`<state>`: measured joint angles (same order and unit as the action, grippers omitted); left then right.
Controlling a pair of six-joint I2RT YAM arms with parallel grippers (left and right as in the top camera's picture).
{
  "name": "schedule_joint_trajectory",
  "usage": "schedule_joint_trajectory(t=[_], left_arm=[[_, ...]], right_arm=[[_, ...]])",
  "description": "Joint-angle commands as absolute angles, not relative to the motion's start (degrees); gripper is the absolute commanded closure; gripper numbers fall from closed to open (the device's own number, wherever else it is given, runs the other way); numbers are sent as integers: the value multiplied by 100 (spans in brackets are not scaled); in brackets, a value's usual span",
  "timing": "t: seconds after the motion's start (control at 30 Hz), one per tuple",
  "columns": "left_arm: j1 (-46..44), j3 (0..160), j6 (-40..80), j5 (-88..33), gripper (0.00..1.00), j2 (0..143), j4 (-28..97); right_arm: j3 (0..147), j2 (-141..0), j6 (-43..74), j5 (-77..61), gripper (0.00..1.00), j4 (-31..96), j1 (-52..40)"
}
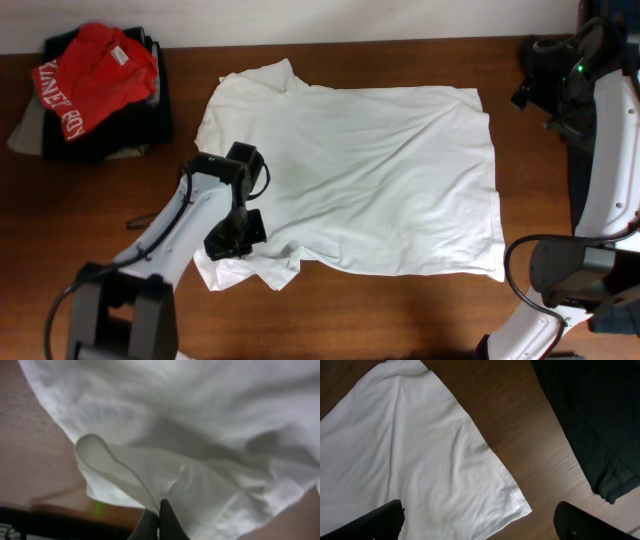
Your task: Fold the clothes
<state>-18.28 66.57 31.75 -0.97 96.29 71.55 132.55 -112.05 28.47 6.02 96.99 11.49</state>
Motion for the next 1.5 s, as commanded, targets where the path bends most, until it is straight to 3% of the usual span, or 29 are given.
schedule_joint_trajectory(t=[0.0,1.37,1.4,1.47], left_arm=[[-2010,6744,3179,-23,99,9448,7306],[-2974,6226,3579,-252,99,9448,8388],[-2974,6226,3579,-252,96,9448,8405],[-2974,6226,3518,-248,70,9448,8412]], right_arm=[[13340,-11063,2884,714,1,9727,1166],[13340,-11063,2882,714,1,9727,1166],[13340,-11063,2882,714,1,9727,1166],[13340,-11063,2884,714,1,9727,1166]])
